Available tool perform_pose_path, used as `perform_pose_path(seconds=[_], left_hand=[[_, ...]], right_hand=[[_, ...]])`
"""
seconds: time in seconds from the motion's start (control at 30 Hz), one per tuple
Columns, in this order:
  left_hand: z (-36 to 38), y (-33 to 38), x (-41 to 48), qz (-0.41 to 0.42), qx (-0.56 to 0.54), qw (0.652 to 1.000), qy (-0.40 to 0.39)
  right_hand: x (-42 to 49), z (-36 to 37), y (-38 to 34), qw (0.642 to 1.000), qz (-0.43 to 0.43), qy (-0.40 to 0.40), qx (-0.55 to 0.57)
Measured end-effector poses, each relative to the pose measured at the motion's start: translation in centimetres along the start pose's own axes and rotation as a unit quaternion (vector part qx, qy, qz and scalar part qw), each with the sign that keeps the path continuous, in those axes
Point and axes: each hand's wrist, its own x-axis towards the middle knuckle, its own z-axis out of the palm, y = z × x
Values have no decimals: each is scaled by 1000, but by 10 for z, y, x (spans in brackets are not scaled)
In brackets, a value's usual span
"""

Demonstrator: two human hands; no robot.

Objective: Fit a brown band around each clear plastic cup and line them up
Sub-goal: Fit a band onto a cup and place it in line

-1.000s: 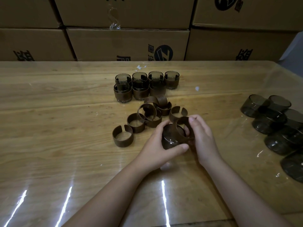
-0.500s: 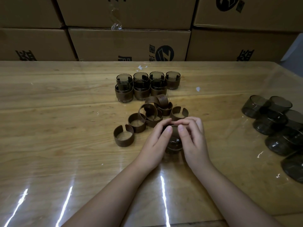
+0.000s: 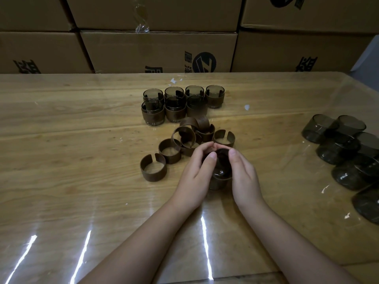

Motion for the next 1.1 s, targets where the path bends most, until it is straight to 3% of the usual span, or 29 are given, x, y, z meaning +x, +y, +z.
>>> perform_pose_path(seconds=[0.4,0.67,0.8,0.97,1.1], left_hand=[[4,-3,2,-25,-85,996,26],[4,-9,5,-53,-85,994,41],[5,-8,4,-32,-75,994,67],[2,-5,5,-37,-142,986,82],[-8,-4,5,10,-68,996,61]], right_hand=[[1,8,-2,996,53,50,44],[11,6,0,991,98,64,62],[11,4,1,994,96,38,31],[11,0,0,998,52,-9,17],[18,-17,-4,996,24,-82,40]])
